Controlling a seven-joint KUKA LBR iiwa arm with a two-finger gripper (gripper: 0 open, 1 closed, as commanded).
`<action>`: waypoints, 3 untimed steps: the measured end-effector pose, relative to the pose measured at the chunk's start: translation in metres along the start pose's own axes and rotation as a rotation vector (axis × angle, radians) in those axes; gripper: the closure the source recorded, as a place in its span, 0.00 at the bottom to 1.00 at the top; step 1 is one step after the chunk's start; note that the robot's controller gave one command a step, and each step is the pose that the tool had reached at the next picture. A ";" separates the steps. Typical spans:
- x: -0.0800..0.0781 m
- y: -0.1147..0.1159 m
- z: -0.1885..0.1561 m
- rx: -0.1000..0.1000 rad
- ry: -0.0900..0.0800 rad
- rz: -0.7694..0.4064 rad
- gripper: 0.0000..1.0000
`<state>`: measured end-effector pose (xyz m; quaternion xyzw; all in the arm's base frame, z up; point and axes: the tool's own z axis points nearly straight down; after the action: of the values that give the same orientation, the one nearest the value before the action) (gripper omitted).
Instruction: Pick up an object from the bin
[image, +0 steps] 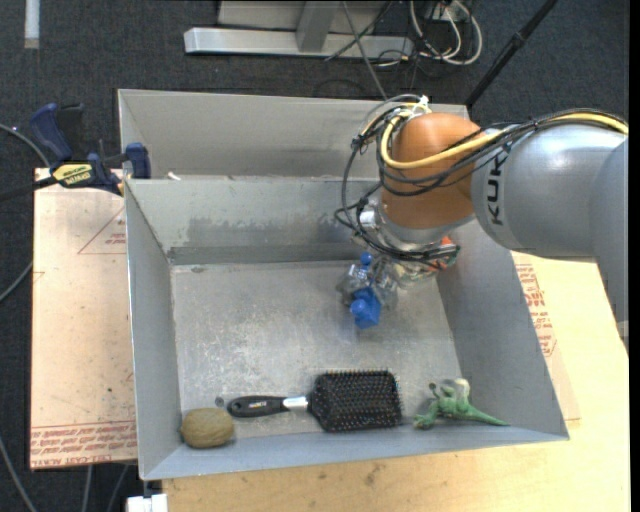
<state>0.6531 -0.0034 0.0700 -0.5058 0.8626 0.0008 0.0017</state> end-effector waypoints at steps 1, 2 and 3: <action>0.001 0.002 -0.004 -0.005 0.002 0.000 1.00; 0.001 0.003 -0.026 -0.010 0.006 0.000 1.00; 0.000 0.001 -0.049 -0.002 0.002 0.001 1.00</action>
Offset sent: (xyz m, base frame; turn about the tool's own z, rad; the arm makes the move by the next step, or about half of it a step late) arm 0.0001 -0.0001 0.1105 0.0000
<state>0.6520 -0.0028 0.1191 -0.5056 0.8628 0.0011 0.0004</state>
